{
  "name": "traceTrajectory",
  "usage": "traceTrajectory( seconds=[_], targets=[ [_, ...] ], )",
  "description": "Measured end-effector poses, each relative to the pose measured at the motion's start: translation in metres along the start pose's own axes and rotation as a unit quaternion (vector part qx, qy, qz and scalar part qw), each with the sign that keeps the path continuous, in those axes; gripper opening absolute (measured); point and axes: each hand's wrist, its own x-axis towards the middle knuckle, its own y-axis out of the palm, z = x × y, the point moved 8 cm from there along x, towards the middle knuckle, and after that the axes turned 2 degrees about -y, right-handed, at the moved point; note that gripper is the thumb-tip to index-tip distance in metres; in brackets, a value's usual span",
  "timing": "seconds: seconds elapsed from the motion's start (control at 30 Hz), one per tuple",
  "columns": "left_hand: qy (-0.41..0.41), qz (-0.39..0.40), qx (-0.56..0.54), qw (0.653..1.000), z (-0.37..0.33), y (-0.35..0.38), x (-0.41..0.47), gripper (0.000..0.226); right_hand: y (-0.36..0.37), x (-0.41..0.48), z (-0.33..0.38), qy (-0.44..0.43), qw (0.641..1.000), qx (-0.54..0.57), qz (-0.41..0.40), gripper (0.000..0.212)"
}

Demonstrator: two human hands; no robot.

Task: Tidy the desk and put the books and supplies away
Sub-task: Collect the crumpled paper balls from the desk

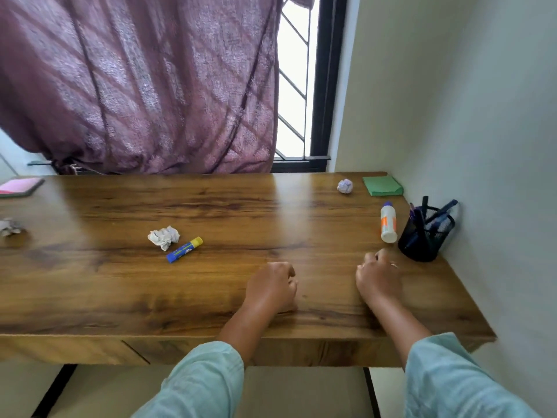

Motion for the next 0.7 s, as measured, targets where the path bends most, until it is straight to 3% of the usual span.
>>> traceTrajectory(
  seconds=[0.2, 0.5, 0.7],
  targets=[
    [-0.087, -0.092, -0.039, 0.991, 0.055, -0.037, 0.005, 0.024, 0.013, 0.010, 0.095, -0.093, 0.989, 0.091, 0.066, 0.021],
    [-0.228, -0.245, -0.055, 0.941, 0.183, -0.088, 0.002, 0.035, 0.032, 0.031, 0.187, -0.135, 0.974, 0.159, 0.087, 0.020],
    [-0.280, -0.243, -0.043, 0.928, 0.247, -0.104, 0.041, 0.056, 0.057, 0.062, 0.217, -0.122, 0.976, 0.145, 0.104, 0.019]
  ],
)
